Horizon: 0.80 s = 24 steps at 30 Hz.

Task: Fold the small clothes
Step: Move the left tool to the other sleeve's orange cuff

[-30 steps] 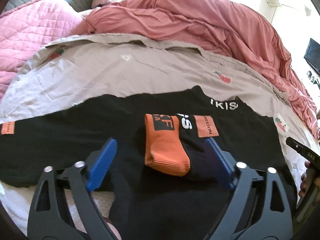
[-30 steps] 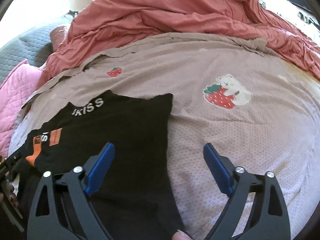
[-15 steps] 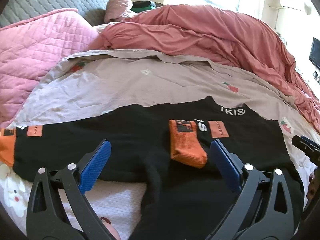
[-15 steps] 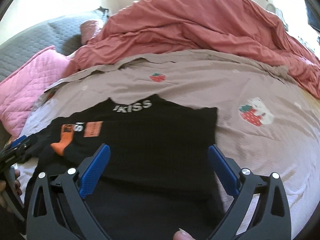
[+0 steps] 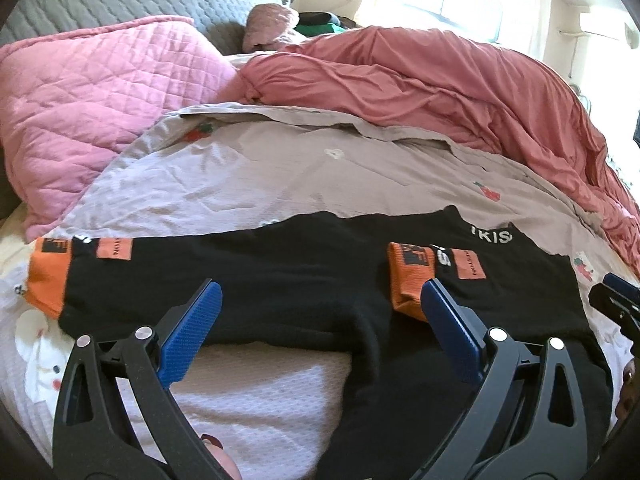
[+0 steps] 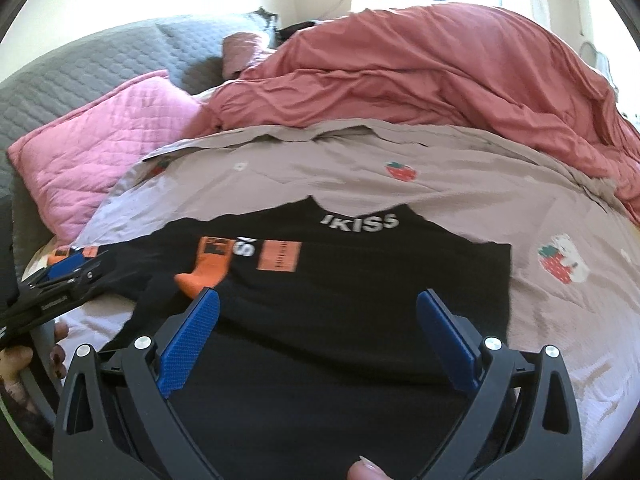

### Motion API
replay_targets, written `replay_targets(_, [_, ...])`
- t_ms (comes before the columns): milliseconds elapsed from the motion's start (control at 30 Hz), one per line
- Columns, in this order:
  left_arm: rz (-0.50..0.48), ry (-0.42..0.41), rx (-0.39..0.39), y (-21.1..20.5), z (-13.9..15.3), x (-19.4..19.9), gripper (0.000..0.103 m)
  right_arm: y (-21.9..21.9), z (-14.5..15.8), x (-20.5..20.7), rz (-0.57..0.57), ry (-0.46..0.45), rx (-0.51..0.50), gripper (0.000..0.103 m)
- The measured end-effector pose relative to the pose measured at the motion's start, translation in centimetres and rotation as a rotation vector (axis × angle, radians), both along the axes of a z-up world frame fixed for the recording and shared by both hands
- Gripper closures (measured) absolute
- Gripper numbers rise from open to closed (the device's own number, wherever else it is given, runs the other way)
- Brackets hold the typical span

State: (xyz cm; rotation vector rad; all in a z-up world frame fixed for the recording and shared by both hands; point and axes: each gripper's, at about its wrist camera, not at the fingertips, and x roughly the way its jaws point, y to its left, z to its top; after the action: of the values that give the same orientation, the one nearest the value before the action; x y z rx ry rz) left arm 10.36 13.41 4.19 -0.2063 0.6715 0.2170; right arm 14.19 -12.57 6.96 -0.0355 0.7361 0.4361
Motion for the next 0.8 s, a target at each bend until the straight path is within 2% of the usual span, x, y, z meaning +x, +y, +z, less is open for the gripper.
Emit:
replay_targets(400, [0.158,-0.017,-0.028,4.9,0.2,-2.3,0.01,6.6,0.4,-1.9,0.144,-0.015,-0.029,0.005])
replay_targets(567, [0.247,-0.021,0.009,6.8,0.5,-3.2,0.01,8.9,0.5,-2.4,0.195,-0.024,-0.042,0.005])
replay_targets(800, [0.355,-0.015,0.022,9.2,0.5,-4.4,0.01,12.1,0.4,-3.0,0.265,-0.029,-0.044,0.005])
